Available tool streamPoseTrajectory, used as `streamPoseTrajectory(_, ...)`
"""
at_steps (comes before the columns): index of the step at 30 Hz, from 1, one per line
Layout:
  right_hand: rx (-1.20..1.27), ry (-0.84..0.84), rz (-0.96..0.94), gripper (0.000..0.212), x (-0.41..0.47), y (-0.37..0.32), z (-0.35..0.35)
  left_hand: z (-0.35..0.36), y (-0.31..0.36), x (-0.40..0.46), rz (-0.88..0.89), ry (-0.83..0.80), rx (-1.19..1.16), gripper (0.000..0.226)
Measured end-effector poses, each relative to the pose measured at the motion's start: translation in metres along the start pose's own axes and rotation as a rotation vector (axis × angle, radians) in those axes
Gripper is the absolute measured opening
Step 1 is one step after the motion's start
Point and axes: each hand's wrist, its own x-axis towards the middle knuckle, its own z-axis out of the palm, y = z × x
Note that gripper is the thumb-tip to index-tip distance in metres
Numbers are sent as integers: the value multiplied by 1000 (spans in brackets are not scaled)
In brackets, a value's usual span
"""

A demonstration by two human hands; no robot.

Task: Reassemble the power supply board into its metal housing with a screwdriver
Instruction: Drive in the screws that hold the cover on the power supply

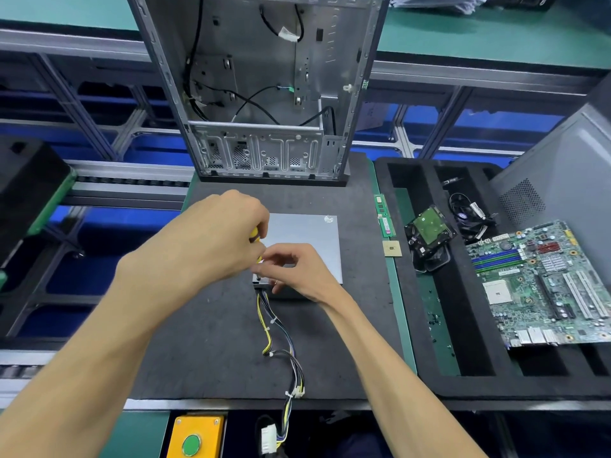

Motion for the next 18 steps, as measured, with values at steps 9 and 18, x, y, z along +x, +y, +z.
streamPoseTrajectory(9,-18,4,-5,11,0,2,-1,-8,1,-1,120,-221,-64,22)
streamPoseTrajectory(18,-20,5,-18,5,2,6,1,-8,1,-3,-15,-92,-20,1)
